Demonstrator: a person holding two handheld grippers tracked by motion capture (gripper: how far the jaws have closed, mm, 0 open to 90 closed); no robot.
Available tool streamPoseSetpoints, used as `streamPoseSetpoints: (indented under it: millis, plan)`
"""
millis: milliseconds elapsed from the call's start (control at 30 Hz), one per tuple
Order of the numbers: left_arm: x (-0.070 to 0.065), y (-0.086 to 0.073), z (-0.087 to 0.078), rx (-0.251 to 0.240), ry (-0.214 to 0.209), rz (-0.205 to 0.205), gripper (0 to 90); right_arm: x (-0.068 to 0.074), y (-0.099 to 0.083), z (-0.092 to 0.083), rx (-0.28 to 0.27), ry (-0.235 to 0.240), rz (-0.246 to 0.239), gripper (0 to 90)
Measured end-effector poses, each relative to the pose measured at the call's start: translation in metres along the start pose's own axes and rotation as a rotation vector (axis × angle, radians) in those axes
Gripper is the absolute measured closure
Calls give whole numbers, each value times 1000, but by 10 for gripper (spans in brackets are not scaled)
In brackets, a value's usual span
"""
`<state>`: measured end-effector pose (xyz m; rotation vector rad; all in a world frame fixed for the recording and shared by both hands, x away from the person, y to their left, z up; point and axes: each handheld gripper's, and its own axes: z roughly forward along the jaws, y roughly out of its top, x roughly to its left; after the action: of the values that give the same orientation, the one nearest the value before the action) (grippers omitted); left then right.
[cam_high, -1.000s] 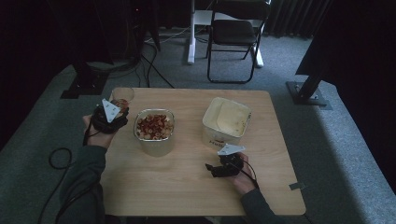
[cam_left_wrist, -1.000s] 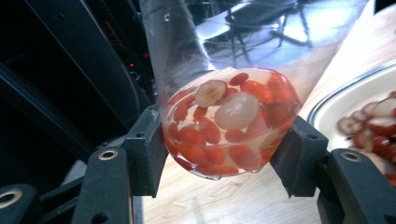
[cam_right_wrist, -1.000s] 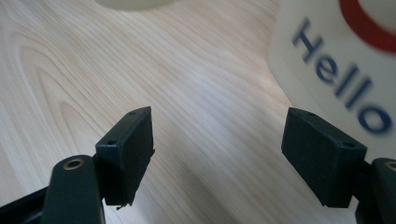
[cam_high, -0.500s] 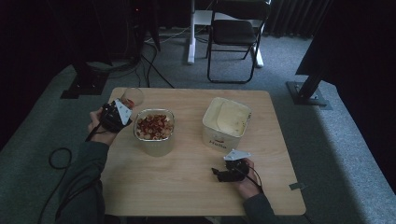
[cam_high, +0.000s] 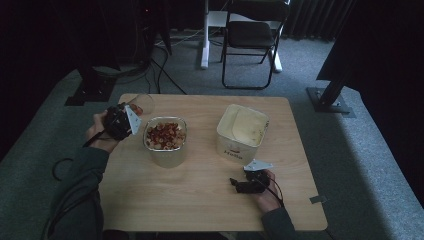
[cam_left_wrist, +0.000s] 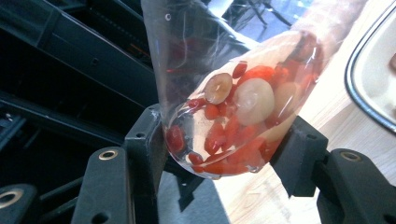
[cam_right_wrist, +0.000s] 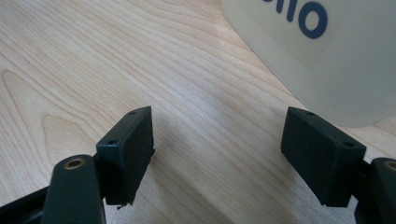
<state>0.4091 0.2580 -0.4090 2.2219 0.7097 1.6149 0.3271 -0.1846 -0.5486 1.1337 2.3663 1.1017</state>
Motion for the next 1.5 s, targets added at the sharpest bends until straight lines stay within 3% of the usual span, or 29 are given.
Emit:
streamPoseSetpoints:
  millis: [33, 200, 267, 400, 433, 533, 567, 600, 700, 767, 867, 900, 933, 1300, 1333, 1500]
  plan:
    - [0, 0, 0, 0, 0, 0, 426, 0, 0, 0, 0, 1, -1, 250]
    - [8, 2, -6, 5, 39, 77, 427, -1, 0, 0, -3, 8, 7, 250]
    - [9, 3, -6, 3, 40, 82, 427, -1, 0, 0, -3, 7, 6, 250]
    - [13, 7, -10, 9, 55, 145, 428, -1, 0, 0, -3, 8, 6, 250]
    - [13, 7, -10, 9, 55, 145, 428, -1, 0, 0, -3, 8, 7, 250]
    - [14, 11, -11, 12, 49, 217, 428, -1, 0, 0, -3, 8, 6, 250]
    - [14, 11, -11, 12, 49, 217, 427, -1, 0, 0, -3, 8, 6, 250]
    - [14, 14, -12, 15, 50, 252, 428, -1, 0, 0, -3, 11, 5, 250]
    - [13, 16, -12, 12, 53, 274, 429, -1, 0, 0, -3, 13, 5, 250]
    - [12, 19, -13, 17, 71, 320, 430, -1, 0, 0, -3, 13, 4, 250]
    - [11, 21, -13, 14, 81, 348, 431, -1, 0, 0, -3, 12, 4, 250]
    - [9, 22, -14, 16, 92, 399, 431, -1, 0, 0, -3, 14, 4, 250]
    - [9, 23, -15, 19, 95, 420, 431, 0, 0, 0, -3, 13, 3, 250]
    - [10, 24, -16, 18, 117, 478, 431, 0, 0, 0, -3, 15, 3, 250]
    - [11, 25, -18, 33, 130, 530, 431, -1, 0, 0, -3, 16, 4, 250]
    - [11, 26, -21, 30, 144, 590, 431, -1, 0, 0, -5, 17, 6, 250]
